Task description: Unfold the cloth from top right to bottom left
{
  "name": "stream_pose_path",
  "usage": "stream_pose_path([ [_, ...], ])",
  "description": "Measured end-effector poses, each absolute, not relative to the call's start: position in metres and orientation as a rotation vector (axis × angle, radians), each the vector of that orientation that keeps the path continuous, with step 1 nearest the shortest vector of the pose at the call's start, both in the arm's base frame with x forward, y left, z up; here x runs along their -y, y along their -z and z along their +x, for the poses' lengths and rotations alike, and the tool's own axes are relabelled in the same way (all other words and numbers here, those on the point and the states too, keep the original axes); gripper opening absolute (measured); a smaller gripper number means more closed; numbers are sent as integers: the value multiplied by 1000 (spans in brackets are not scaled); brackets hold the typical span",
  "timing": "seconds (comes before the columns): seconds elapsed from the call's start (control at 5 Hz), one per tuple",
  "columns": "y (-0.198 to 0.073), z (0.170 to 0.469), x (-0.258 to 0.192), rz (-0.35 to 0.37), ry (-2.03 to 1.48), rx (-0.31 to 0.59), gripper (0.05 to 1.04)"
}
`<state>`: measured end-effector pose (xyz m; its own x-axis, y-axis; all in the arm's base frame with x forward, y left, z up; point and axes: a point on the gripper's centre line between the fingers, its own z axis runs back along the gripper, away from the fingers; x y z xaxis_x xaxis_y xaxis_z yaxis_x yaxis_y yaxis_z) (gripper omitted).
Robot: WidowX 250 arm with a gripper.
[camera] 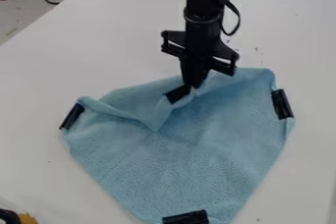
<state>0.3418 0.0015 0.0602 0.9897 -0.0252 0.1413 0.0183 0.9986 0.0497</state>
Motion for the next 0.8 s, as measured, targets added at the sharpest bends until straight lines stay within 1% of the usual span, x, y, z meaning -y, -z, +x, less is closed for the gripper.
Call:
stream_pose_path([
  [0.2, -45, 370, -33, 25, 93, 144, 59],
  [0.4, -30, 396, -55, 5, 171, 135, 59],
  [0.6, -19, 416, -70, -7, 235, 128, 81],
  [0.8, -20, 426, -73, -9, 260, 143, 233],
])
